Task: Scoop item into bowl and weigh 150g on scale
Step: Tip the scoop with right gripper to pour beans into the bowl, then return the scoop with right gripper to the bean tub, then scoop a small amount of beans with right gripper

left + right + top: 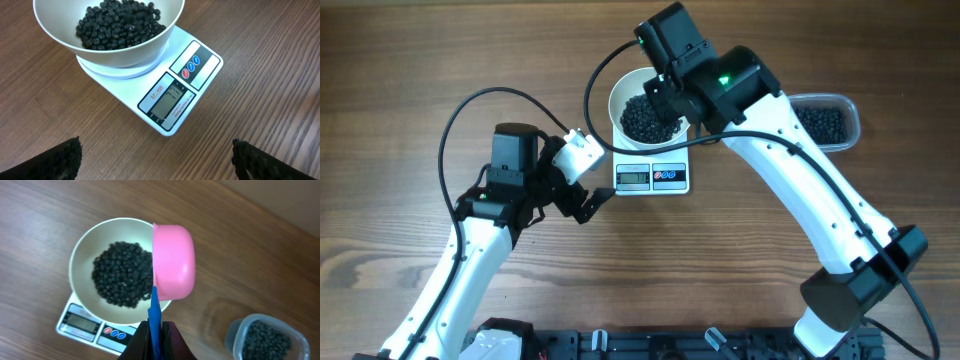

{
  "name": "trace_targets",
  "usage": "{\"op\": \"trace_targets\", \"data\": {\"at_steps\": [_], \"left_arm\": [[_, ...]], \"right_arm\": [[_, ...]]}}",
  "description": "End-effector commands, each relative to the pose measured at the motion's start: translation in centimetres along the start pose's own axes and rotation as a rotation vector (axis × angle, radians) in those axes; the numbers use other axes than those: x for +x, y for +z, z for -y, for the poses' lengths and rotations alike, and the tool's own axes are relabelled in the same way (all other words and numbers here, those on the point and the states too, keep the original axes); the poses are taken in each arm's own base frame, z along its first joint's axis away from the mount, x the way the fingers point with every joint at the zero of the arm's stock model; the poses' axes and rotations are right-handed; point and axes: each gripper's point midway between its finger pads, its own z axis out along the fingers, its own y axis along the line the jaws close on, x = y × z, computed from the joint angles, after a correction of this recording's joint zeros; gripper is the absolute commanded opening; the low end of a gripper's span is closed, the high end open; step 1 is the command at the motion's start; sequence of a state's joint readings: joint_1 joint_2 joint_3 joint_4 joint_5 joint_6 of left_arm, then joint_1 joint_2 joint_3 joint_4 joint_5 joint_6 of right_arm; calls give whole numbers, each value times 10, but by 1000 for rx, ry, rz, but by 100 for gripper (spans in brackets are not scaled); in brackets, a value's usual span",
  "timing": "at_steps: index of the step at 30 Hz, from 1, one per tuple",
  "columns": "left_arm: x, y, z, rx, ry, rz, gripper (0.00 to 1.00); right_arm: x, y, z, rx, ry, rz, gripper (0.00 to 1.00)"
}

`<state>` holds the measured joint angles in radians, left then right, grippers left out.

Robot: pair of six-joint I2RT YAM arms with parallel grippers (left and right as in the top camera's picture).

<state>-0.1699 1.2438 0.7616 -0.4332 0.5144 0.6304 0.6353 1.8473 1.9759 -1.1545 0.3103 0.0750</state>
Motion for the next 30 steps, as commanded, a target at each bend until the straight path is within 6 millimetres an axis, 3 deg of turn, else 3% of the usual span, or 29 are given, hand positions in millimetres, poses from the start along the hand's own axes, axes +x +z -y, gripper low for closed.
{"op": "trace_targets", "data": {"at_steps": [1,7,11,13,17,18,22,26,30], "left_arm": [[3,1,0,3,-14,-6,100],[3,1,0,2,-14,-7,100],[3,1,0,2,-14,-7,100],[3,1,0,2,-14,-7,100],[3,1,0,2,-14,-7,100],[3,1,0,2,-14,-7,100],[3,1,0,3,-14,-6,100],[4,1,0,2,-14,-7,100],[3,1,0,2,-14,-7,100]], "right_arm": [[-9,-16,15,54,18,46,4],[-7,-17,4,-57,34,36,4],[-8,-37,31,-167,132,67,4],[3,-51,67,-162,211,64,4],[54,-59,153,-37,380,-49,4],[66,-58,166,-18,403,-83,4],[128,-36,220,81,555,-251,4],[174,11,234,91,609,-357,5],[183,48,234,98,604,-329,4]]}}
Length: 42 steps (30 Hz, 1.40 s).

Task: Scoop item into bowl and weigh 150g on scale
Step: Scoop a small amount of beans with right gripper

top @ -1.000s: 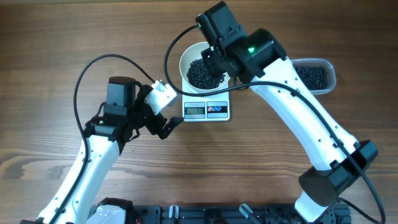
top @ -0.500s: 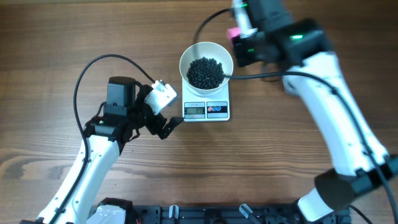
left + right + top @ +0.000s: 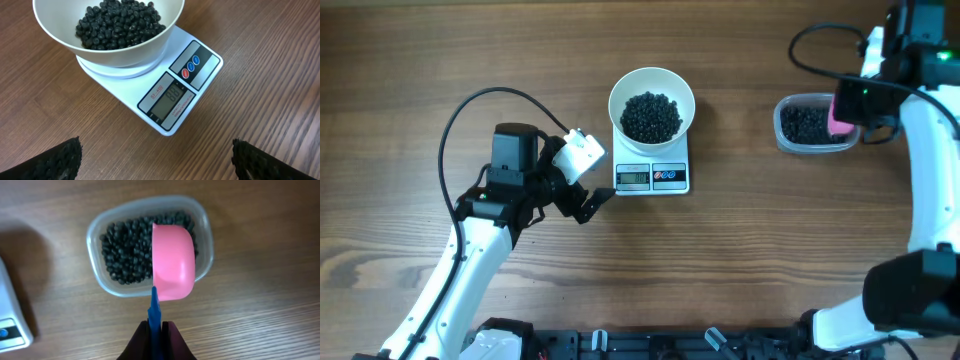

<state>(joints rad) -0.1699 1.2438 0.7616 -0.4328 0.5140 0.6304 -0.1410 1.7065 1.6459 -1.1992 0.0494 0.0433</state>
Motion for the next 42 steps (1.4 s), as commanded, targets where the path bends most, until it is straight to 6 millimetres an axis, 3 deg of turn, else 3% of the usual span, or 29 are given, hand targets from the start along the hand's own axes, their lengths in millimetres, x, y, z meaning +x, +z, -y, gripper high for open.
{"op": "trace_targets", "data": {"at_steps": [1,9,18,23,28,32,38,42], "left_arm": [[3,1,0,3,-14,-7,100],[3,1,0,3,-14,-7,100],[3,1,0,3,-14,-7,100],[3,1,0,3,-14,-7,100],[3,1,0,3,-14,-7,100],[4,1,0,3,-14,-7,100],[3,1,0,3,-14,-7,100],[3,1,0,3,-14,-7,100]], "right_arm": [[0,22,0,4,-18,13,4],[7,59,-4,-7,-15,28,4],[11,62,-18,-86,-22,13,4],[20,80,-33,-142,-39,-48,4],[21,73,-64,-326,-80,-46,4],[19,67,-72,-406,-78,-41,4],[10,53,-52,-409,-41,-28,4],[8,42,-39,-537,14,-10,4]]}}
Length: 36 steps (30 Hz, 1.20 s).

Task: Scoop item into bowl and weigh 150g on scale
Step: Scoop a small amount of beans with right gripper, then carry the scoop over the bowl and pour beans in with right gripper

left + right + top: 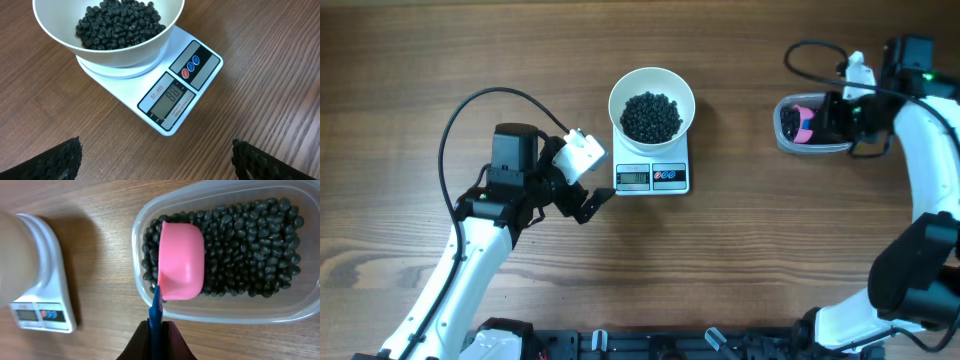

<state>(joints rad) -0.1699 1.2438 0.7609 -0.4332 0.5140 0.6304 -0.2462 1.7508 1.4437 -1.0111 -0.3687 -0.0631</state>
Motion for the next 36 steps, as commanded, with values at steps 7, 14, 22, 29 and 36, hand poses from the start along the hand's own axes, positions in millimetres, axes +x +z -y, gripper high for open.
{"op": "trace_targets", "data": {"at_steps": [7,14,22,29,36], "left_arm": [[3,1,0,2,-13,-6,100],[3,1,0,2,-13,-6,100],[3,1,0,2,-13,-6,100],[3,1,0,2,-13,-6,100],[3,1,0,3,-13,-6,100]], "right_arm": [[0,-29,41,-131,163,50,4],[-4,-54,45,-325,223,135,4],[-11,-74,8,-568,191,188,4],[-14,-79,0,-623,194,201,4],[-13,-75,-23,-665,159,167,4]]}}
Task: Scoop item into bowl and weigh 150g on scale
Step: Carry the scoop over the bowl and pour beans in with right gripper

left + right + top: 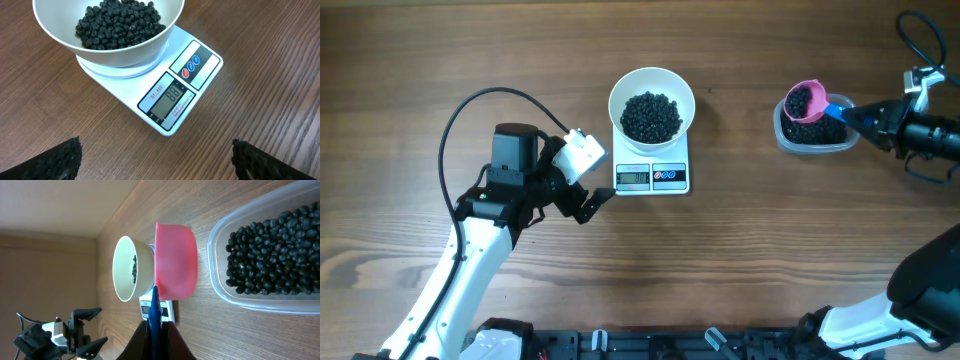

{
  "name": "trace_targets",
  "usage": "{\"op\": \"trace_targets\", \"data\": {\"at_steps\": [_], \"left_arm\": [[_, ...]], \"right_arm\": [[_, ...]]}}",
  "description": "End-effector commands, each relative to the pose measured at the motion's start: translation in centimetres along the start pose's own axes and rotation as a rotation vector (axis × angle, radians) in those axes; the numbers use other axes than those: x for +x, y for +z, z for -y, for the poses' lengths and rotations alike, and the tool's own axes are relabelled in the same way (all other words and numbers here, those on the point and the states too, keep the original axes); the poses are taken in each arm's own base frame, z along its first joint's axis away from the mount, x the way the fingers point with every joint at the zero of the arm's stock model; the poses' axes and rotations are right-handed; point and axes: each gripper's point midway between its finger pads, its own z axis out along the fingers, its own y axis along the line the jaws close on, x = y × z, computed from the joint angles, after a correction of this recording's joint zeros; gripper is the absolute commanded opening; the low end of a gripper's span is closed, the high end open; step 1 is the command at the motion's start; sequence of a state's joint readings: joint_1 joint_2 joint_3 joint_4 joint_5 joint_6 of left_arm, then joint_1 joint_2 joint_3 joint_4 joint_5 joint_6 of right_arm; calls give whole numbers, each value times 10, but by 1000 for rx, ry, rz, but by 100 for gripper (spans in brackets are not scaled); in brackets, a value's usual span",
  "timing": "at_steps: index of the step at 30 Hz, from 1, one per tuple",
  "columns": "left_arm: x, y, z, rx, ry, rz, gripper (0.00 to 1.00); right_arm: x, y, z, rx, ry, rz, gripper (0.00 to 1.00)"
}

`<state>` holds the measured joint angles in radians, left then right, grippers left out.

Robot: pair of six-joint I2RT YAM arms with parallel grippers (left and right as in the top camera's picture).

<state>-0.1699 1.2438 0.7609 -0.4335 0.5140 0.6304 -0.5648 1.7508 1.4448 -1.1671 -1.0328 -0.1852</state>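
Observation:
A white bowl [651, 108] of black beans sits on the white scale [652, 177], whose display [172, 94] reads 88. My right gripper [865, 113] is shut on the blue handle of a pink scoop [806, 102]. The scoop is filled with beans and is held over the left end of the clear bean container [817, 135]. In the right wrist view the scoop's underside [175, 261] hides its load. My left gripper [583, 195] stands open left of the scale, with only bare table between its fingers [59, 159].
The clear container [267, 260] holds many more black beans at the table's far right. A black cable [488, 100] loops over the table behind the left arm.
The scoop was lying mouth-down in the container's beans. Now it is upright, full of beans, and lifted above the container's left end. The right arm has drawn back to the right. The left arm has not moved.
The right gripper held the scoop tipped at the bowl's rim on the scale. Then it held the scoop over the bean container, then down in the beans. Now the scoop is raised with a fresh load. The scale's display has read 88 since the last pour.

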Motion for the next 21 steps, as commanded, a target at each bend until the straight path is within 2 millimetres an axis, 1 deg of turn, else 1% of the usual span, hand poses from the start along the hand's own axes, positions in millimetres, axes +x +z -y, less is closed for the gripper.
{"op": "trace_targets", "data": {"at_steps": [1,7,9,11,12,15,18,19,21], "left_arm": [[3,1,0,2,-13,-6,100],[3,1,0,2,-13,-6,100],[3,1,0,2,-13,-6,100],[3,1,0,2,-13,-6,100],[3,1,0,2,-13,-6,100],[3,1,0,2,-13,-6,100],[3,1,0,2,-13,-6,100],[3,1,0,2,-13,-6,100],[3,1,0,2,-13,-6,100]], "right_arm": [[-1,17,-28,-102,-68,-30,4],[16,53,-67,-179,-106,-134,4],[22,66,-86,-196,-148,-175,4],[25,74,-109,-212,-197,-200,5],[25,77,-116,-209,-207,-210,4],[30,91,-135,-146,-272,-241,4],[41,121,-155,-22,-372,-264,4],[44,130,-159,16,-395,-258,5],[51,155,-167,112,-473,-236,4]]}}
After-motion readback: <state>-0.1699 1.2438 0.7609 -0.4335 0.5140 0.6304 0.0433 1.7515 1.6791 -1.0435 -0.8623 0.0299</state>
